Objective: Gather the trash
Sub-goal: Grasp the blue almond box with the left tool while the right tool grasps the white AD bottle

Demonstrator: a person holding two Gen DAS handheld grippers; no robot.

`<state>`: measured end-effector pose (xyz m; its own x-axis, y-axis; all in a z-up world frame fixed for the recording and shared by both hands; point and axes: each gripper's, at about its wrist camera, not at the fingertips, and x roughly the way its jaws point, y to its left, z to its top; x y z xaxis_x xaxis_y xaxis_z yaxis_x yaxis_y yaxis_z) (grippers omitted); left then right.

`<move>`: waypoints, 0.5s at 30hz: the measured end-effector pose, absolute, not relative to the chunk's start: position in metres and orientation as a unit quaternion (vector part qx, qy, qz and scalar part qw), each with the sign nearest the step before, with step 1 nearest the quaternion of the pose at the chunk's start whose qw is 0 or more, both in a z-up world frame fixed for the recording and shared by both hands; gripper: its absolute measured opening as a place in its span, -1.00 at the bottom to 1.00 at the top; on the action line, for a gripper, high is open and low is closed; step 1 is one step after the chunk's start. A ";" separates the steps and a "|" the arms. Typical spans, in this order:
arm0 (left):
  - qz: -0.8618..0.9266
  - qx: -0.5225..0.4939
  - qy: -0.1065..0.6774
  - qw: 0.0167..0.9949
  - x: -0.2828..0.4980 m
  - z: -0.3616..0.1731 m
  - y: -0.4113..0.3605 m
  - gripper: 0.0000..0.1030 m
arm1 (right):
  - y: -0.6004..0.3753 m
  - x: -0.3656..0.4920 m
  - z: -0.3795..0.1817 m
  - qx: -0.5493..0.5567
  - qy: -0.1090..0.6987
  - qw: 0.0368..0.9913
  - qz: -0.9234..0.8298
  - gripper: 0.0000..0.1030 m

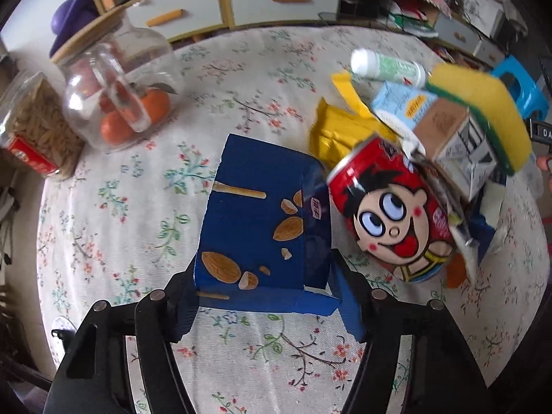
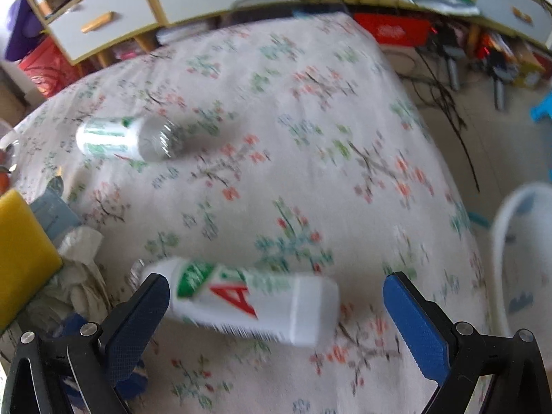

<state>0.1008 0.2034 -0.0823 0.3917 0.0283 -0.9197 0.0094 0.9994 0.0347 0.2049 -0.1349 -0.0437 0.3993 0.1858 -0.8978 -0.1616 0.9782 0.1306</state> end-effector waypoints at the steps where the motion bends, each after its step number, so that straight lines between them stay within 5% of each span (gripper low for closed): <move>1: 0.010 0.012 0.549 0.836 0.100 -0.080 0.206 0.35 | -0.133 0.207 -0.043 0.010 0.533 0.839 0.110 1.00; 15: 0.034 -0.035 0.506 0.861 0.073 -0.042 0.212 0.35 | -0.131 0.214 -0.067 0.068 0.572 0.792 0.202 0.67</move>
<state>0.0732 0.2120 -0.0418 0.4862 0.0223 -0.8735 -0.0932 0.9953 -0.0265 0.2142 -0.1306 -0.0673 0.2652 0.3973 -0.8785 -0.2415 0.9095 0.3384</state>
